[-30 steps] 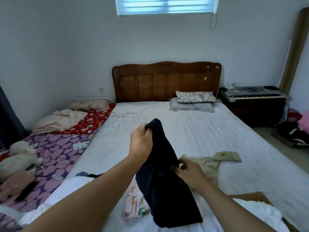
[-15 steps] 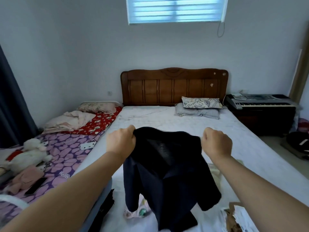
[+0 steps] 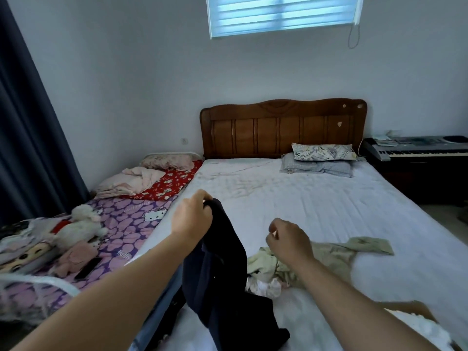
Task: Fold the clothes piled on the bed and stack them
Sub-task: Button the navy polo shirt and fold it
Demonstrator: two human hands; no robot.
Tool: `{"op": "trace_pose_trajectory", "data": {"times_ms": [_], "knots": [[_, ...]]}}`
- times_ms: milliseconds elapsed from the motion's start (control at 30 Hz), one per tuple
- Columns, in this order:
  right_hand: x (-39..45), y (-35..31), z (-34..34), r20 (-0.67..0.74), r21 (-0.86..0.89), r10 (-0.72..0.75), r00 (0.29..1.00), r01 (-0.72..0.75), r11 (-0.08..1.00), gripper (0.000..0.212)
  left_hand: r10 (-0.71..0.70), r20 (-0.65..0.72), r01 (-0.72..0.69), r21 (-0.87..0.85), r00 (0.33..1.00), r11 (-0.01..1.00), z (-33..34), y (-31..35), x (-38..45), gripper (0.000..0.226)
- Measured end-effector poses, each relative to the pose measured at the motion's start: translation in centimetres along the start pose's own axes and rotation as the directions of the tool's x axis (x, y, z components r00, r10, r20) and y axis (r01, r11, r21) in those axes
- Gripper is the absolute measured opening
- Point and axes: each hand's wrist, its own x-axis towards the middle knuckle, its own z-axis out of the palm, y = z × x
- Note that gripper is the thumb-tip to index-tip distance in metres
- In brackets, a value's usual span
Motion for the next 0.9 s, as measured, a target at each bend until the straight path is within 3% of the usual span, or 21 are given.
{"op": "trace_pose_trajectory", "data": {"times_ms": [100,200,300,367,433,467,533,633,700,733,800,900], "knots": [[-0.8,-1.1,2.4,0.066,0.011,-0.02,0.998,0.019,1.0,0.038,-0.007,-0.033,0.005,-0.037,0.999,0.999,-1.1,0.2,-0.1,0.028],[-1.3,-1.5,4.1,0.16,0.053,0.066,0.985,-0.075,0.996,0.052,-0.02,-0.077,0.007,-0.169,0.997,0.986,-2.3,0.3,0.2,0.028],[-1.6,-1.7,4.8,0.2,0.194,0.135,0.97,-0.174,0.966,0.015,-0.034,-0.135,-0.01,-0.312,0.99,0.95,-3.4,0.7,0.5,0.025],[-1.4,-1.7,4.5,0.161,0.185,0.165,0.973,-0.194,0.964,0.013,-0.072,-0.174,0.005,-0.363,0.982,0.932,-4.4,0.4,0.6,0.024],[-0.6,-1.5,3.2,0.1,0.158,0.214,0.972,-0.228,0.961,0.018,-0.091,-0.189,0.034,-0.286,0.978,0.958,-5.3,-0.9,0.8,0.026],[-0.1,-1.6,2.0,0.059,0.184,0.242,0.968,-0.249,0.951,0.029,-0.099,-0.157,0.07,-0.177,0.983,0.982,-5.7,-1.8,0.8,0.03],[1.1,-2.2,-0.8,0.047,0.427,0.286,0.957,-0.279,0.86,0.044,-0.136,-0.033,0.135,-0.034,0.99,0.99,-5.8,-3.0,0.5,0.042],[2.0,-3.5,-4.6,0.109,0.675,0.318,0.942,-0.305,0.672,0.035,-0.286,0.223,0.345,-0.306,0.932,0.887,-5.1,-3.6,0.0,0.035],[1.8,-3.8,-6.6,0.121,0.691,0.261,0.958,-0.27,0.671,0.017,-0.263,0.384,0.427,-0.444,0.885,0.788,-4.8,-3.8,-0.2,0.029],[1.7,-3.8,-7.3,0.125,0.688,0.209,0.97,-0.237,0.686,0.014,-0.208,0.426,0.412,-0.47,0.881,0.781,-4.7,-4.0,-0.3,0.028],[1.3,-3.1,-8.3,0.13,0.638,0.114,0.985,-0.171,0.751,0.029,-0.114,0.408,0.3,-0.427,0.906,0.853,-4.6,-4.2,-0.3,0.029],[0.6,-2.4,-9.0,0.033,0.429,0.088,0.996,-0.094,0.898,0.038,-0.033,0.216,0.075,-0.189,0.976,0.979,-4.8,-2.9,-0.8,0.007]]}}
